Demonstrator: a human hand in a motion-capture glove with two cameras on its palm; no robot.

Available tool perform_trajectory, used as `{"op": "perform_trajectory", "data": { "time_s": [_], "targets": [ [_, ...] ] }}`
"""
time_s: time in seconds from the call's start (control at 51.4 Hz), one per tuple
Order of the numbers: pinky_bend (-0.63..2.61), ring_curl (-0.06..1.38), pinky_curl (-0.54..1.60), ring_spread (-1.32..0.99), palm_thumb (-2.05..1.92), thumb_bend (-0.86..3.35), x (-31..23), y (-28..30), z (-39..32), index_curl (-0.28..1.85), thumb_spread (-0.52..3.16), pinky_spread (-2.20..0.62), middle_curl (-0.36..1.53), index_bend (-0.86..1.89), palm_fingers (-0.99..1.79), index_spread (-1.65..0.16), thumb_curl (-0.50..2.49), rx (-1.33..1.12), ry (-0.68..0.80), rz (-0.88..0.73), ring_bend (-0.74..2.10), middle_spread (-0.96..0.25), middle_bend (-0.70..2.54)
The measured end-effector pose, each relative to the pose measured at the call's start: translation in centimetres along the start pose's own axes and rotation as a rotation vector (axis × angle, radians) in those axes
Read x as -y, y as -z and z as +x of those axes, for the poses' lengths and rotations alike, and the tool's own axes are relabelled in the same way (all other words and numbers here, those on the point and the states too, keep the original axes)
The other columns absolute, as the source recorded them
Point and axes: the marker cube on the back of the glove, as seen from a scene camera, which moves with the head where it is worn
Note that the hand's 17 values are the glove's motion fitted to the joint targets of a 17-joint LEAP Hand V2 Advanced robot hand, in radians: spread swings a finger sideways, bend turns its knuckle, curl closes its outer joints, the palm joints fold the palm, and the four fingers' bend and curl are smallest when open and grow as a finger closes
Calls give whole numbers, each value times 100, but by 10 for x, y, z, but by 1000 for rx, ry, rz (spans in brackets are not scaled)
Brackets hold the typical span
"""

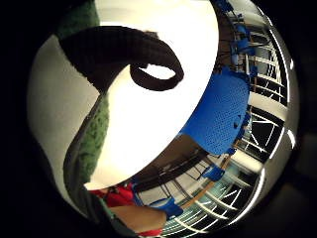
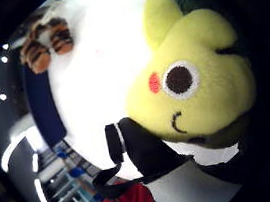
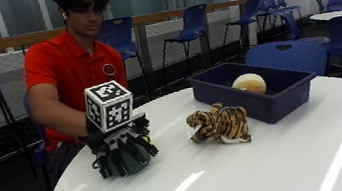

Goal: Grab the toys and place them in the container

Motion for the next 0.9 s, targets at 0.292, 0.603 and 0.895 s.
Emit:
{"op": "perform_trajectory", "data": {
  "time_s": [0.292, 0.603, 0.895],
  "targets": [
    [124, 30, 39, 2, -3, -4, -3, -5, -10, 32, 105, -1, 13, 20, 4, -39, 24, -90, -9, -48, 59, -3, 13],
    [118, 34, 35, -19, 16, 5, -4, -2, -7, 38, 124, -28, 18, 28, 47, -40, 33, -35, -53, 70, 79, -12, 18],
    [117, 40, 36, -43, 50, 17, -1, 6, -5, 40, 116, -42, 27, 18, 87, -41, 50, -7, 4, 105, 91, -31, 30]
  ]
}}
